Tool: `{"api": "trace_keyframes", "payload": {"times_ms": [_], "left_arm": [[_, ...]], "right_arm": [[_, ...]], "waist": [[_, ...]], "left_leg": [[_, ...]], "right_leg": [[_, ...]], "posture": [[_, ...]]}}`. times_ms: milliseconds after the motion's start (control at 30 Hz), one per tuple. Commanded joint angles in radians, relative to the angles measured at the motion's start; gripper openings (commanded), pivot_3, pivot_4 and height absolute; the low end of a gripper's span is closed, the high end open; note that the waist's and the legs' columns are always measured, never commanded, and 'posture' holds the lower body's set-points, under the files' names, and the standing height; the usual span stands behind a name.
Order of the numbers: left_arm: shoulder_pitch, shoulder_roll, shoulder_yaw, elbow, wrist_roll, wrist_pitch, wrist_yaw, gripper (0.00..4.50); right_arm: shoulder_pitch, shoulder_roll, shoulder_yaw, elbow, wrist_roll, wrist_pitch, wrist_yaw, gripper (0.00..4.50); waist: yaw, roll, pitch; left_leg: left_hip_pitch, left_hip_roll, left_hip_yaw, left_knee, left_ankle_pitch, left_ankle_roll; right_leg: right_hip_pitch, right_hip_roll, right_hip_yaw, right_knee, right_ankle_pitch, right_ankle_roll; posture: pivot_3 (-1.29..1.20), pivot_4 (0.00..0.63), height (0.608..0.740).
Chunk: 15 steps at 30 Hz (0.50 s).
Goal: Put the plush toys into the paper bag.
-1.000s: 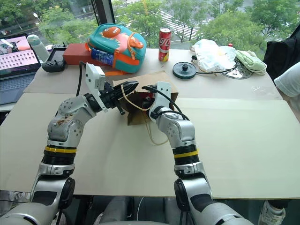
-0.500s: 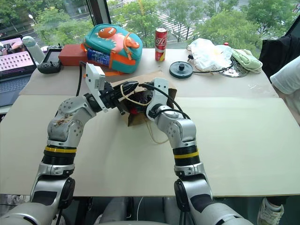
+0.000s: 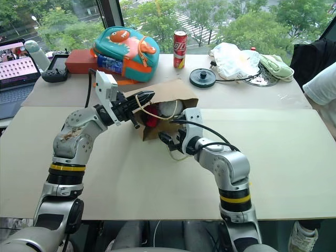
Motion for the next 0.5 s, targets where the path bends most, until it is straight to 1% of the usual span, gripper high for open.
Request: {"api": "trace_keyframes", "payload": {"times_ms": [33,167,367,400,433,467,500], "left_arm": [[-0.016,0.001,0.008,-0.017,-0.007,-0.012,-0.001,0.00],[-0.016,-0.001,0.008,-0.019,-0.008,-0.011,0.000,0.00],[-0.015,0.001,0.009,-0.021,-0.008,-0.010,-0.001,0.00],[-0.015,0.001,0.009,-0.021,-0.008,-0.010,-0.001,0.00],[-0.015,0.001,0.009,-0.021,-0.008,-0.010,-0.001,0.00],[-0.015,0.001,0.009,-0.021,-0.009,-0.010,-0.001,0.00],[-0.015,0.001,0.008,-0.021,-0.008,-0.010,-0.002,0.00]], "right_arm": [[0.015,-0.012,0.065,-0.074,0.015,0.049,0.016,4.49],[0.025,-0.003,0.096,-0.039,-0.036,0.046,-0.014,4.49],[0.031,-0.033,0.163,0.011,-0.124,0.003,-0.024,4.49],[0.033,-0.035,0.168,0.014,-0.132,-0.001,-0.023,3.98],[0.035,-0.036,0.173,0.018,-0.141,-0.002,-0.023,3.84],[0.038,-0.035,0.176,0.020,-0.145,-0.006,-0.017,3.43],[0.041,-0.032,0.178,0.020,-0.148,-0.009,-0.013,3.15]], "waist": [[0.001,0.000,0.000],[0.003,0.000,0.000],[0.004,0.000,0.000],[0.004,0.000,0.000],[0.004,0.000,0.000],[0.004,0.000,0.000],[0.004,0.000,0.000]], "left_leg": [[0.000,0.000,0.000,0.000,0.000,0.000],[0.000,0.000,0.000,0.000,0.000,0.000],[-0.001,-0.001,0.000,0.000,0.000,0.000],[0.000,-0.001,0.000,0.000,0.000,0.000],[0.000,0.000,0.000,0.000,0.000,0.000],[0.000,-0.001,0.000,0.000,0.000,0.000],[0.000,-0.001,0.000,0.000,0.000,0.000]], "right_leg": [[0.000,0.000,0.000,0.000,0.000,0.000],[0.000,0.000,0.000,0.000,0.000,0.000],[0.000,-0.001,0.000,-0.001,0.000,0.000],[0.000,0.000,0.000,-0.001,0.000,0.000],[0.000,0.000,0.000,-0.001,0.000,0.000],[0.000,0.000,0.000,-0.001,0.000,0.000],[0.000,0.000,0.000,-0.001,0.000,0.000]], "posture": [[0.00,0.150,0.733],[0.00,0.150,0.733],[0.00,0.150,0.733],[0.00,0.150,0.733],[0.00,0.150,0.733],[0.00,0.150,0.733],[0.00,0.150,0.733]]}}
